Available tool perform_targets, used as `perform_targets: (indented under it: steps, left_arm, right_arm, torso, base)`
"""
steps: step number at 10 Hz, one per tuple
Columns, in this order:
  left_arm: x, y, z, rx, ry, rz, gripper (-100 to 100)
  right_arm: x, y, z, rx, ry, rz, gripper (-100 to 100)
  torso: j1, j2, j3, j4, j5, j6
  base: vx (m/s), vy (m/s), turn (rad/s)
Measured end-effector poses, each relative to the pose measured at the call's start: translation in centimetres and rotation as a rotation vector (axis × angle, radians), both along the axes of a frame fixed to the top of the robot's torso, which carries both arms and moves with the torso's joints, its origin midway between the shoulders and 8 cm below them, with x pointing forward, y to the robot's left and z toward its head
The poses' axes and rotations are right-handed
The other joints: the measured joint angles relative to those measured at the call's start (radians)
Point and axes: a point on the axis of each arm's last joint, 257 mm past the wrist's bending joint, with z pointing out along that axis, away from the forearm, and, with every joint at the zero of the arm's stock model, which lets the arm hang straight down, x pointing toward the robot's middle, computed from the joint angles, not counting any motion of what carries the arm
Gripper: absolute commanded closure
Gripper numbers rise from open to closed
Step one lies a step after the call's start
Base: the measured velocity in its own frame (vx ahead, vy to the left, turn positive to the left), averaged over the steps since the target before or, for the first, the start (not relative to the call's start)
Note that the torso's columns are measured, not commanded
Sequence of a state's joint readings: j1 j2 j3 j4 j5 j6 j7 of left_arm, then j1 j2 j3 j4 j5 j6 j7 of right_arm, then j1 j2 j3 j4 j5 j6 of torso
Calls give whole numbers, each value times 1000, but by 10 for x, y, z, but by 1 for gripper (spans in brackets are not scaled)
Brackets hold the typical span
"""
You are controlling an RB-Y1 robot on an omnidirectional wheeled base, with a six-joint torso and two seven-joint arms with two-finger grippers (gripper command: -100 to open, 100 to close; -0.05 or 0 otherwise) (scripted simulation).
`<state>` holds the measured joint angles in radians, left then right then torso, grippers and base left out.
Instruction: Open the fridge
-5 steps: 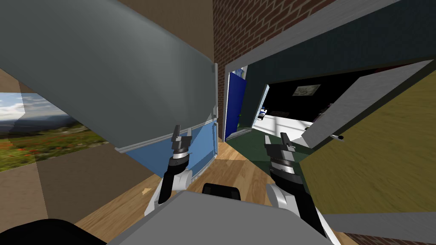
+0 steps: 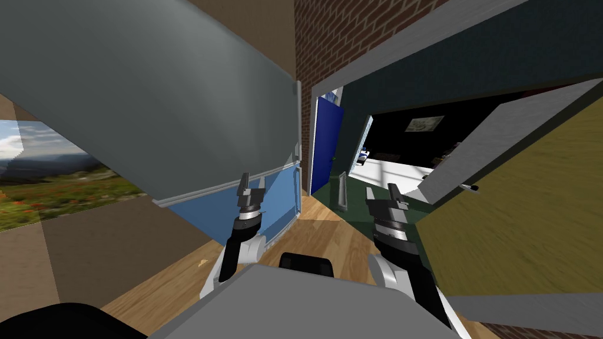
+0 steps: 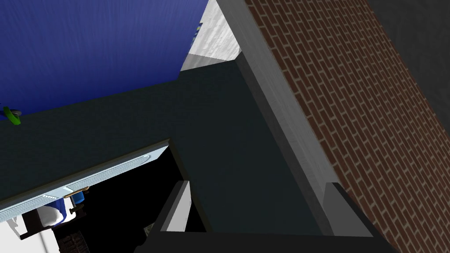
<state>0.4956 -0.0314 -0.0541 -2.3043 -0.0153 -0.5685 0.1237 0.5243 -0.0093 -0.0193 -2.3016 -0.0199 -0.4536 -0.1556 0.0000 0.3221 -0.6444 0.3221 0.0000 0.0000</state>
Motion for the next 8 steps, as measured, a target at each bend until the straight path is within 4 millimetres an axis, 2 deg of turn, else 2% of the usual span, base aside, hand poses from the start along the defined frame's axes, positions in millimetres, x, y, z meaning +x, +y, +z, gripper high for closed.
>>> perform_targets:
  steps: [4,5,6,8]
  left_arm:
    - [0,0,0,0,0,0,0]
    - [0,0,0,0,0,0,-100]
    - [2,-3,-1,14,6,-14,-100]
    - [8,-10,-3,43,25,-54,-100]
  right_arm:
    - [0,0,0,0,0,0,0]
    - [0,0,0,0,0,0,0]
    - [0,0,0,0,0,0,0]
    - [0,0,0,0,1,0,0]
  torso:
    - [0,296,-590,295,0,0]
    - [0,369,-738,369,0,0]
    - [0,403,-807,402,0,0]
    - [0,414,-831,414,0,0]
  base:
    - [0,0,0]
    - [13,-4,11]
    - [20,-8,19]
    - [27,-13,28]
